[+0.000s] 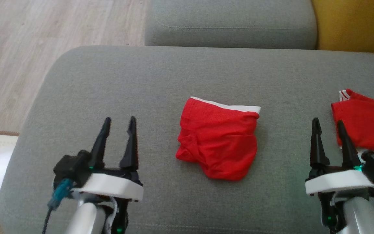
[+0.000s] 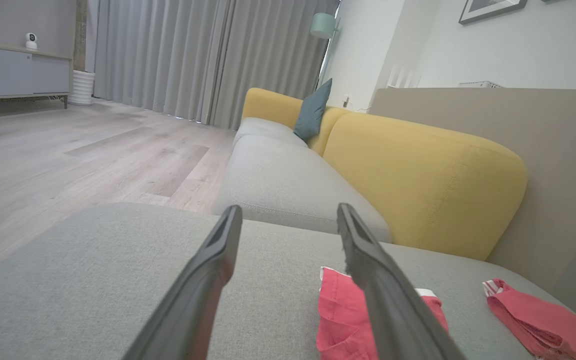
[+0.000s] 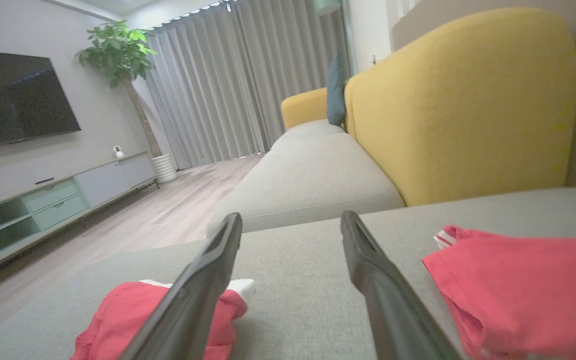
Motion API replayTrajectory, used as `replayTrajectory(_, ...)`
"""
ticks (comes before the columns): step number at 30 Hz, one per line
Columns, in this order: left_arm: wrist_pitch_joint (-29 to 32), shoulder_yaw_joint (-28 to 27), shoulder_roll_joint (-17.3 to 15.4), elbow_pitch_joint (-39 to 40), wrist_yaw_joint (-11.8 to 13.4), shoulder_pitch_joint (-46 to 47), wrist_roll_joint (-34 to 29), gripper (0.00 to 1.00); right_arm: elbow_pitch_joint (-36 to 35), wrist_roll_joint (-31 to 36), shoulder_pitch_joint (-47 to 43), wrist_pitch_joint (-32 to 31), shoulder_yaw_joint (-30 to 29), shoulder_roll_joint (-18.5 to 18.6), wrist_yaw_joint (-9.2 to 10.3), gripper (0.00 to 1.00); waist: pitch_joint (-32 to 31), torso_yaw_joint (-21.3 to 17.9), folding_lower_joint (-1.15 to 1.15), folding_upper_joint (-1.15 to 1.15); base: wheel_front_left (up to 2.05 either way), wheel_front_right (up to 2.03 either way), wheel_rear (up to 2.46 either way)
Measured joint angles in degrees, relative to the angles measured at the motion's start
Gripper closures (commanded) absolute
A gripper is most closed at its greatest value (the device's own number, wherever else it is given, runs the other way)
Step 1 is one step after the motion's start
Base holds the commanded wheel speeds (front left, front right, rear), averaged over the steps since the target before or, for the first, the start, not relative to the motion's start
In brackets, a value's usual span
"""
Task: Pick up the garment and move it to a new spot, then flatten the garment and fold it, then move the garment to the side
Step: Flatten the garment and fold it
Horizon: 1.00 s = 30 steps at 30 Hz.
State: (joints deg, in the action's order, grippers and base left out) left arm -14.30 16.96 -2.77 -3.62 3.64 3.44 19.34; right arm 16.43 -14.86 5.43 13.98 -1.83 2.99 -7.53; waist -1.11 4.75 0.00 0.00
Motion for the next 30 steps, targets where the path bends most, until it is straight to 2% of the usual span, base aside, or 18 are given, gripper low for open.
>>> replayTrajectory(3, 0.0, -1.4, 0.0, 0.0, 0.9, -0.8, 0.7, 0.0, -1.7, -0.9, -1.6, -0.5, -0.3, -0.2, 0.0, 0.0, 0.2, -0.8, 0.0, 0.0, 0.0, 0.0, 0.0)
replayTrajectory(9, 0.0, -1.4, 0.0, 0.1, 0.9, -1.9, 1.0, 0.0, -3.5, 0.0, -1.8, -1.0, -0.4, -0.3, 0.0, 0.0, 0.5, -1.0, 0.0, 0.0, 0.0, 0.0, 0.0)
replayTrajectory(19, 0.0, -0.1, 0.0, -0.1, 0.4, -1.4, 1.0, 0.0, -4.1, 2.2, -2.0, -2.3, -0.5, -0.3, 0.0, 0.0, 2.0, 1.7, 0.0, 0.0, 0.0, 0.0, 0.0)
replayTrajectory(20, 0.0, 0.3, 0.0, -0.2, 0.4, -1.3, 1.0, 0.0, -4.2, 2.3, -2.0, -2.4, -0.2, -0.3, 0.0, 0.2, 2.3, 2.3, 0.0, 0.0, 0.0, 0.0, 0.0)
replayTrajectory(21, 0.0, 0.8, 0.0, -0.4, 0.4, -1.0, 1.0, 0.0, -4.2, 2.3, -2.0, -2.4, 0.2, -0.3, 0.0, 0.83, 2.6, 2.9, 0.0, 0.0, 0.0, 0.0, 0.0)
replayTrajectory(22, 0.0, 1.2, 0.0, -0.5, 0.4, -0.7, 1.0, 0.0, -4.2, 2.4, -1.9, -2.5, 1.1, -0.3, 0.0, 1.0, 2.9, 3.5, 0.0, 0.0, 0.0, 0.0, 0.0)
replayTrajectory(30, 0.0, 2.6, 0.0, -1.5, 0.4, 0.6, 1.6, 0.0, -2.0, 6.5, 2.8, -5.1, 9.3, -0.3, 0.0, 1.0, 5.9, 9.6, 0.0, 0.0, 0.0, 0.0, 0.0)
